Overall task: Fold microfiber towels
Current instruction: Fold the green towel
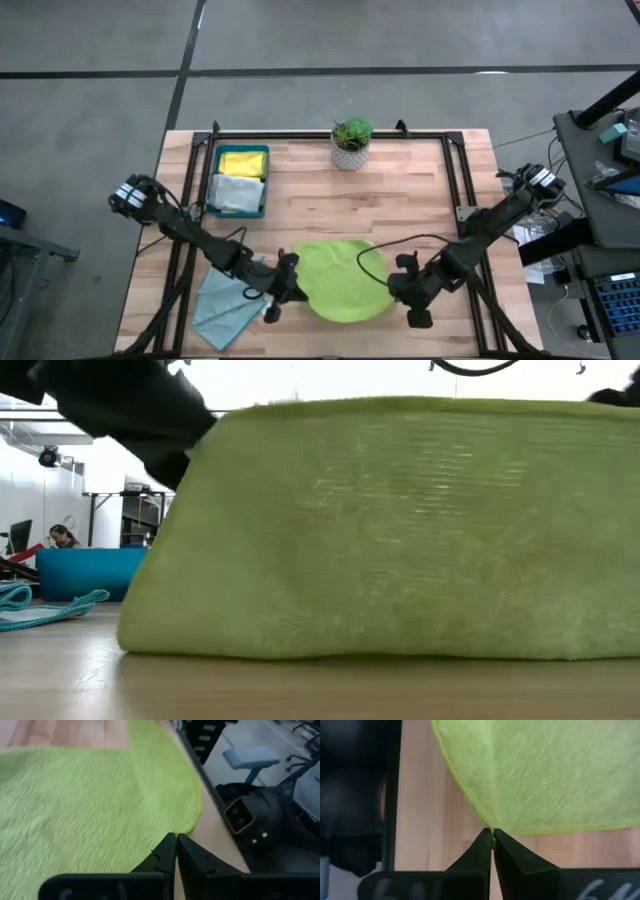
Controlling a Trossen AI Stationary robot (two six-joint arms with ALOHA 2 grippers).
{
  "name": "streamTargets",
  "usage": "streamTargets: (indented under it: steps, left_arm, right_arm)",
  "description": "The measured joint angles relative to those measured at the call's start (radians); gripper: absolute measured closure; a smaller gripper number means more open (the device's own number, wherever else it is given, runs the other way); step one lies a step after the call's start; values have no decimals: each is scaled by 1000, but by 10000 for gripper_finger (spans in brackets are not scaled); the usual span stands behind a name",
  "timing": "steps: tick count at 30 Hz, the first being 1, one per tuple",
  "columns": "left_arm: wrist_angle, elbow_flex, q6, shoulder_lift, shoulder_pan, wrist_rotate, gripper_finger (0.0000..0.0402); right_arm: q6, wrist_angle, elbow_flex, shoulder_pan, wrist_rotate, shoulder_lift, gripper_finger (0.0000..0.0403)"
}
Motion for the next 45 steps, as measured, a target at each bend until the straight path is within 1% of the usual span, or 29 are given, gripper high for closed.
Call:
streamTargets:
  steps: [3,8,11,13,17,19,30,33,36,39,45]
  left_arm:
    - [-98,-3,-13,-36,2,-17,401]
    - [-315,-4,-78,-104,12,-148,401]
    - [-374,-5,-85,-114,18,-207,401]
    - [-381,-5,-84,-112,26,-245,401]
    - [-382,-15,-84,-95,57,-303,401]
    - [-385,-23,-84,-89,70,-333,401]
    - [-388,-27,-84,-79,101,-337,402]
    - [-423,-27,-98,-79,105,-339,402]
    - [-460,-27,-136,-79,113,-391,402]
    - [-469,-27,-137,-79,116,-440,402]
    - [-475,-27,-145,-78,137,-460,402]
  right_arm:
    - [-30,-43,7,-33,30,-15,394]
    - [-66,-95,-4,-107,97,-38,394]
    - [-92,-98,-23,-153,99,-32,394]
    - [-108,-96,-33,-183,111,-26,394]
    - [-134,-98,-48,-231,176,-15,394]
    - [-150,-102,-51,-250,179,-12,394]
    - [-143,-85,-82,-283,179,-7,394]
    - [-123,-86,-97,-297,212,-5,394]
    - [-102,-88,-110,-312,240,-5,394]
    - [-100,-89,-113,-322,255,-5,394]
    - [-101,-85,-113,-337,255,-5,392]
